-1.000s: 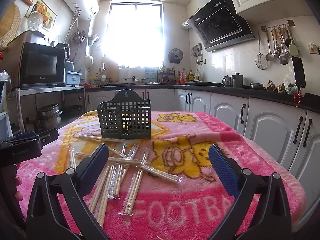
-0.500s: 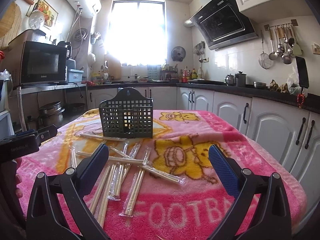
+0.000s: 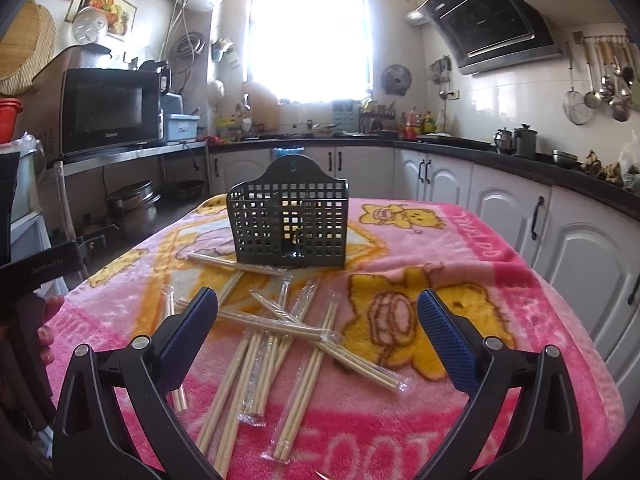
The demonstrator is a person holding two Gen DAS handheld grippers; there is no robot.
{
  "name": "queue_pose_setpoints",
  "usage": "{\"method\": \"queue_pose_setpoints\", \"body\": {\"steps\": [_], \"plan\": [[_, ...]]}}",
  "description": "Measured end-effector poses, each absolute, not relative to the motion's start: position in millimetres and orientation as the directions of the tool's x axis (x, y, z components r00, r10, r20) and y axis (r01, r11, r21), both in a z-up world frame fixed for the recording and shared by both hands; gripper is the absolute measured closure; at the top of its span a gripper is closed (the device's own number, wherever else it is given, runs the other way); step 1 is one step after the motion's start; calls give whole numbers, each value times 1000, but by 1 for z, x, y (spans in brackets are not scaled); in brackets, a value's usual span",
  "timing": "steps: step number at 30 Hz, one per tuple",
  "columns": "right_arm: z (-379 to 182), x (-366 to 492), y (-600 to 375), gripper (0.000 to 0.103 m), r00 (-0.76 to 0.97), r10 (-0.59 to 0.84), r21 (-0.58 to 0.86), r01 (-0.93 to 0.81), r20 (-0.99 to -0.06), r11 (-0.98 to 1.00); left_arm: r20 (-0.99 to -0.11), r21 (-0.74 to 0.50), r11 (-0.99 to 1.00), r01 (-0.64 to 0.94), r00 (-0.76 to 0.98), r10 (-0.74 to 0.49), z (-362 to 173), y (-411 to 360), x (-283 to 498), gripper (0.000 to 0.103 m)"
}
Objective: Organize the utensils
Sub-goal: 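Lower the left tool and grasp a wrapped chopstick while the right tool grasps another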
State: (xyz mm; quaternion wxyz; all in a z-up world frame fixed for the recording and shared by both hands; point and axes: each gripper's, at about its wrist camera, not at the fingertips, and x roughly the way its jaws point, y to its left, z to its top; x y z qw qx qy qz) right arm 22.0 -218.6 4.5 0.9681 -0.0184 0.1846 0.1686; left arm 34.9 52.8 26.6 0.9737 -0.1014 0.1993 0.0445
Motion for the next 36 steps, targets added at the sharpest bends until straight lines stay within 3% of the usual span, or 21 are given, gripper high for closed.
{"method": "queue_pose_setpoints", "body": {"steps": [15, 17, 27, 36], "plan": [[6, 70, -224, 8, 796, 376, 94, -379, -474, 921, -448, -198, 977, -82, 894, -16, 46, 62, 89, 10], [1, 79, -225, 18, 769, 385, 116, -383, -510, 917, -452, -201, 977, -69, 891, -30, 47, 63, 96, 10], [-32, 106, -220, 43, 642, 409, 184, -390, -649, 902, -522, -246, 969, -27, 846, -109, 31, 79, 148, 10], [-52, 125, -219, 56, 553, 448, 246, -402, -703, 882, -623, -330, 941, -79, 767, -154, -10, 113, 196, 10]]}}
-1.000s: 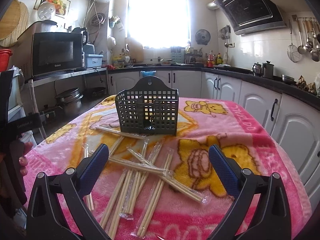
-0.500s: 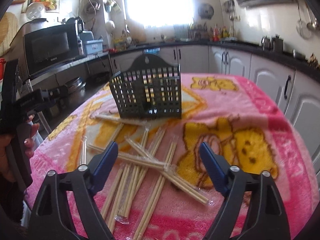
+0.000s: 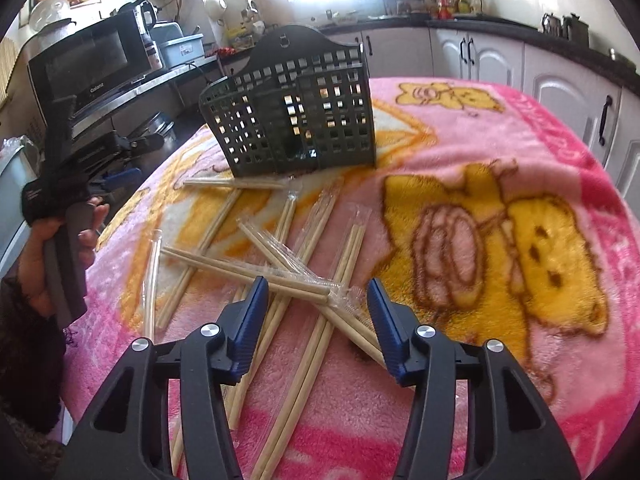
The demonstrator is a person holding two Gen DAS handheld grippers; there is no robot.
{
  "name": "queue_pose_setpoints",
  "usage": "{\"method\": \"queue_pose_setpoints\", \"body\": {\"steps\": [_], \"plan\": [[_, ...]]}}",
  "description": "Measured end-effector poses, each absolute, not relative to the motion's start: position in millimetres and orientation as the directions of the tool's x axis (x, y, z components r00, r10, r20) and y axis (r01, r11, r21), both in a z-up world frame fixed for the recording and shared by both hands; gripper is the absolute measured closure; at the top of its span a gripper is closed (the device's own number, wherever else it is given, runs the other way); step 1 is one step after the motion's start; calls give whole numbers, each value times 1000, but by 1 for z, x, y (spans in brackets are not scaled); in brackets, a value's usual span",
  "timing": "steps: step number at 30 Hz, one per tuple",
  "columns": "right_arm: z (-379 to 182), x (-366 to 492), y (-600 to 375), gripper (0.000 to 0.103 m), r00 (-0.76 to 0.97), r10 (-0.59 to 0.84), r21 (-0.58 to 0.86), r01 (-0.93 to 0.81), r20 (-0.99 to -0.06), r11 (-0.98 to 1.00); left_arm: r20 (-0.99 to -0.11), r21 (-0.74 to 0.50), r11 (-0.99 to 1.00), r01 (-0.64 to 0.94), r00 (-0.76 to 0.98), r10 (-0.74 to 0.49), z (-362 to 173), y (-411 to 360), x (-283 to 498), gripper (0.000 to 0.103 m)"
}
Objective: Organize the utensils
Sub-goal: 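Lower the left tool and grasp a wrapped chopstick while the right tool grasps another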
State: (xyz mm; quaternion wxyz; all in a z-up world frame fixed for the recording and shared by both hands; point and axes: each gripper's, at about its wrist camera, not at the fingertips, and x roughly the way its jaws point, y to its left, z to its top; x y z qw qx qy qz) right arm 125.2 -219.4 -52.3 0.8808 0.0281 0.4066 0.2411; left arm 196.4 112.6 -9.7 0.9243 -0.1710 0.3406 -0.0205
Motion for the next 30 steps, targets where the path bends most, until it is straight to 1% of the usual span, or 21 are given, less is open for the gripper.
{"method": "queue_pose_setpoints", "body": {"steps": [4, 6, 9, 11, 14, 18, 21, 23, 24, 26, 28, 30], "plan": [[-58, 131, -222, 59, 531, 461, 272, -398, -710, 876, -649, -384, 918, -101, 737, -190, -29, 125, 211, 10], [-60, 134, -224, 62, 520, 473, 291, -394, -711, 872, -656, -410, 905, -116, 727, -204, -36, 131, 218, 13], [-63, 139, -228, 66, 506, 486, 318, -384, -712, 867, -659, -444, 887, -126, 716, -228, -44, 137, 225, 20], [-65, 141, -230, 69, 498, 497, 334, -382, -711, 862, -668, -469, 873, -136, 701, -249, -51, 140, 230, 31], [-66, 142, -231, 69, 491, 508, 346, -386, -707, 855, -667, -492, 858, -147, 697, -263, -57, 143, 236, 36], [-66, 145, -233, 71, 487, 516, 355, -388, -705, 850, -670, -488, 860, -149, 696, -259, -57, 144, 242, 40], [-67, 146, -232, 74, 482, 524, 361, -394, -702, 846, -674, -477, 864, -160, 698, -242, -58, 146, 245, 52], [-66, 145, -232, 75, 483, 524, 359, -396, -701, 845, -677, -469, 867, -168, 699, -231, -59, 148, 247, 66], [-66, 144, -231, 77, 484, 526, 359, -399, -700, 844, -680, -466, 867, -176, 699, -223, -59, 150, 249, 71], [-65, 144, -232, 81, 489, 525, 355, -401, -696, 844, -686, -467, 862, -195, 696, -214, -62, 155, 251, 85], [-63, 144, -232, 87, 495, 526, 353, -404, -692, 844, -687, -470, 858, -205, 696, -211, -63, 159, 252, 94], [-62, 144, -232, 90, 504, 525, 346, -408, -686, 845, -683, -481, 853, -204, 697, -218, -64, 162, 252, 96]]}}
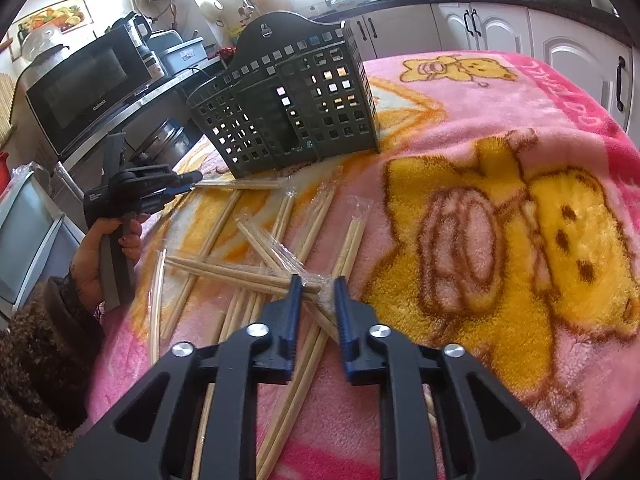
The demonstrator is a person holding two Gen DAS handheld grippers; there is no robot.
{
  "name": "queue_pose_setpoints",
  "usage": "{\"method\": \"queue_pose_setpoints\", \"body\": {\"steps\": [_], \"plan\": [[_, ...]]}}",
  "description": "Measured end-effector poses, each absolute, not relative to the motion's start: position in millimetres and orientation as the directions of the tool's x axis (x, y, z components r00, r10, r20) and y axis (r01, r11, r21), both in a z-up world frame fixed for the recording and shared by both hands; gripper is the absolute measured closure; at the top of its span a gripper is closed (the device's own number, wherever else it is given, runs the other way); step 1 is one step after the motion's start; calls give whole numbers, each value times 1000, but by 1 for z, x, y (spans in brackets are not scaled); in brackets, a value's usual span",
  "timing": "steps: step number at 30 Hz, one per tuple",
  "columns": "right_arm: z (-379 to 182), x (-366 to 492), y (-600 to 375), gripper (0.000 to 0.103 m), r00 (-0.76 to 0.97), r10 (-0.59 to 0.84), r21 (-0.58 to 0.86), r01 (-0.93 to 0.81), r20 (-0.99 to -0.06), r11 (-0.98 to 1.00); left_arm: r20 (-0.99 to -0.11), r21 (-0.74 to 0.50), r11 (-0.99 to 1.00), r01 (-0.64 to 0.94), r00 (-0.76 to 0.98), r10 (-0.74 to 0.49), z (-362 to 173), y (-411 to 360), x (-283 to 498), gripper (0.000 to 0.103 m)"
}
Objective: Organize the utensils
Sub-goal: 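Lower the left tool and grasp a wrapped chopstick while the right tool grasps another, then lift both held chopsticks and lower them upright into the green mesh basket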
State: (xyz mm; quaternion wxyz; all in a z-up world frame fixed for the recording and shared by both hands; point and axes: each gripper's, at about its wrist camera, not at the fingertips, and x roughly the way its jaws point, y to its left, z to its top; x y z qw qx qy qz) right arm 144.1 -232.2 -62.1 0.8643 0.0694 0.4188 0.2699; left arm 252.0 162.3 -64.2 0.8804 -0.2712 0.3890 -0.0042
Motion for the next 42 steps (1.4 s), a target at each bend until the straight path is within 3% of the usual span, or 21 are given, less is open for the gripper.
{"method": "queue_pose_setpoints", "body": {"steps": [2, 15, 29, 42], "plan": [[-60, 143, -232, 96, 512, 523, 337, -415, -682, 845, -679, -484, 853, -197, 700, -223, -64, 163, 253, 98], [-18, 129, -228, 99, 617, 543, 262, -490, -570, 832, -598, -514, 855, -68, 743, -301, -42, 154, 240, 103], [36, 114, -222, 99, 703, 575, 187, -553, -418, 812, -403, -498, 859, 119, 845, -351, 53, 121, 175, 103], [78, 107, -229, 100, 740, 592, 171, -569, -320, 804, -301, -472, 832, 290, 835, -461, 106, 78, 164, 103]]}}
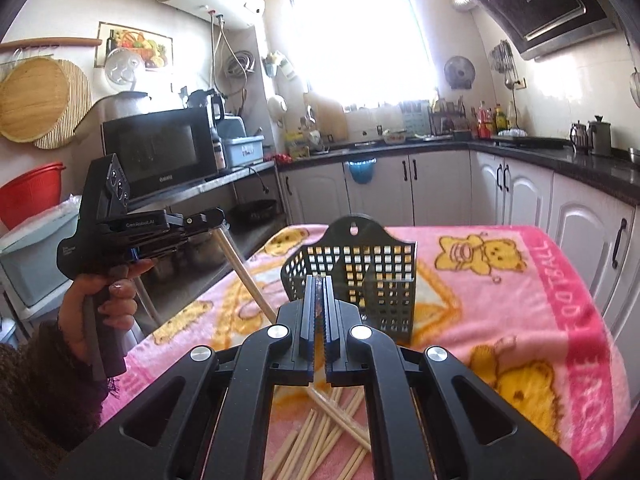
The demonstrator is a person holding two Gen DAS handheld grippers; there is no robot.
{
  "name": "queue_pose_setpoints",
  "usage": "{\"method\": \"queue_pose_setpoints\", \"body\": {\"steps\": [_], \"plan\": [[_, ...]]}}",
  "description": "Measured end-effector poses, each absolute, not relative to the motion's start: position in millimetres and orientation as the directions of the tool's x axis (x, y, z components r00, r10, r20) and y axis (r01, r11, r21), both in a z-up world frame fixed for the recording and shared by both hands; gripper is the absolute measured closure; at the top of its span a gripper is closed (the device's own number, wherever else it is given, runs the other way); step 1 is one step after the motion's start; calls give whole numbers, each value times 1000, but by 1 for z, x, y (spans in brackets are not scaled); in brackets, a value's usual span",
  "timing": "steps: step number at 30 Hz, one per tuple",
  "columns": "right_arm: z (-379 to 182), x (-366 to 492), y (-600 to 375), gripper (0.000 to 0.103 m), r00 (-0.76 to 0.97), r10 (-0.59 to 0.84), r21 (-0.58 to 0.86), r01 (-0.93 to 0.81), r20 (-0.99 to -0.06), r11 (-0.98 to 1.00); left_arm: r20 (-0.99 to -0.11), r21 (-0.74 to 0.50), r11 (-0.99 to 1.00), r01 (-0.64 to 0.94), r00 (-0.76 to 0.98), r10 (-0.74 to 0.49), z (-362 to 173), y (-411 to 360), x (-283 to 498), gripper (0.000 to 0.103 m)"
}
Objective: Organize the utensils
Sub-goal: 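Lift both held chopsticks and lower them upright into the green mesh basket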
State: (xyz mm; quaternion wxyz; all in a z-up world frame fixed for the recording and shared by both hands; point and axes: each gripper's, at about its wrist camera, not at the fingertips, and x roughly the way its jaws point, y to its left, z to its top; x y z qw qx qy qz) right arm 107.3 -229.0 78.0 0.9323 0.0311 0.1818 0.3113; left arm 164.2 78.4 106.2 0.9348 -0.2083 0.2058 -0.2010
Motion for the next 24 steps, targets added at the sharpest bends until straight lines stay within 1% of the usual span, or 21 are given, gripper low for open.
{"method": "queue_pose_setpoints", "body": {"steps": [6, 12, 16, 24], "plan": [[98, 105, -239, 100, 771, 576, 155, -556, -272, 817, -255, -447, 821, 354, 830, -496, 130, 64, 162, 103], [116, 108, -251, 100, 804, 548, 145, -528, -230, 837, -213, -416, 823, 386, 839, -501, 155, 55, 161, 103], [128, 114, -258, 100, 820, 535, 146, -515, -205, 845, -192, -396, 831, 391, 850, -491, 170, 53, 165, 103], [151, 130, -258, 100, 841, 517, 99, -508, -159, 856, -165, -357, 856, 373, 877, -451, 195, 56, 176, 103]]}}
